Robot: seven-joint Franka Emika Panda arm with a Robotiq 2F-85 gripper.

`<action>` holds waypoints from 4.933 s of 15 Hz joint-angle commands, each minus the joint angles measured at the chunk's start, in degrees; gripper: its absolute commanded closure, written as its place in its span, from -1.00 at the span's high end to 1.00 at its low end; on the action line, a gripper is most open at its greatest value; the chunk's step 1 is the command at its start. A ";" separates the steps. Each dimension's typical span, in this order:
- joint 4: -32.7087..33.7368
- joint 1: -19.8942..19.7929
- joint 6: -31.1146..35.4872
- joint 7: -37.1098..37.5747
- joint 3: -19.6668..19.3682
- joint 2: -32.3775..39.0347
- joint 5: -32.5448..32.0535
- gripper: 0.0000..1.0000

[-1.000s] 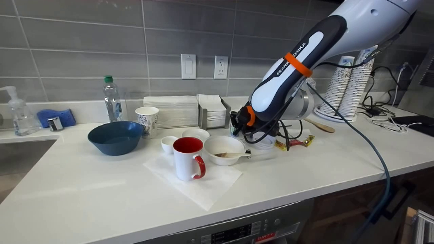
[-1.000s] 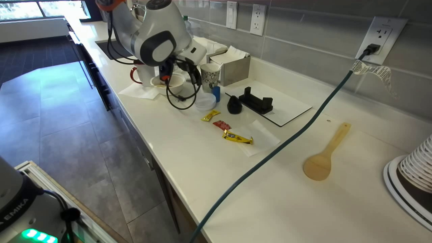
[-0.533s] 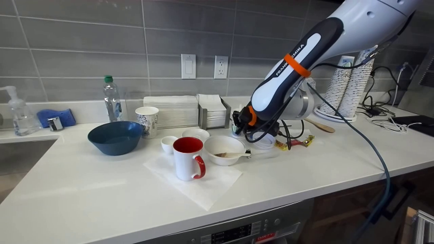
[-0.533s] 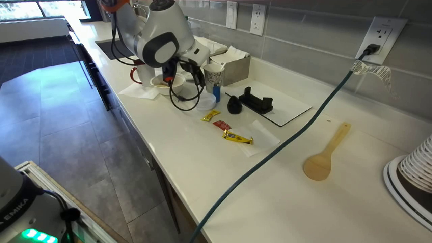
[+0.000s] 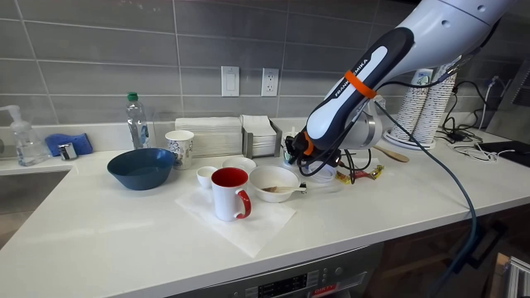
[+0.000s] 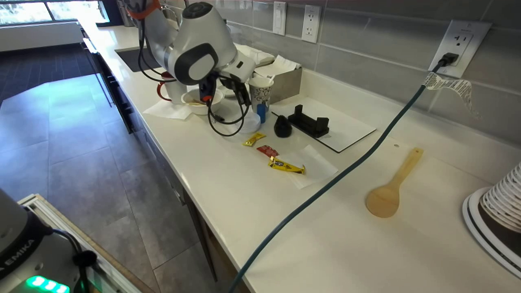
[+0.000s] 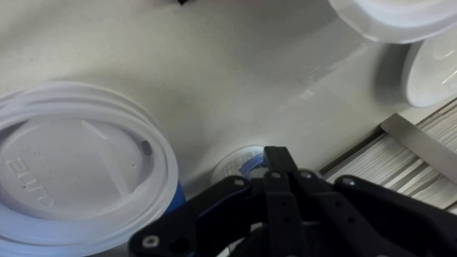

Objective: Slide the white paper cup forward, pick up the white tea cup saucer and put it next to the wooden spoon on the kitchen counter

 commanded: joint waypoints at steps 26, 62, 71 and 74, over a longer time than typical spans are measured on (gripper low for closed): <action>1.98 -10.36 -20.86 -11.58 14.05 -2.79 10.94 -1.00; 11.78 -13.76 -28.67 -33.67 16.17 -1.20 35.09 1.00; 20.21 -15.67 -29.19 -38.70 19.66 8.95 36.85 1.00; 22.03 -16.03 -28.18 -39.72 20.87 11.18 37.42 1.00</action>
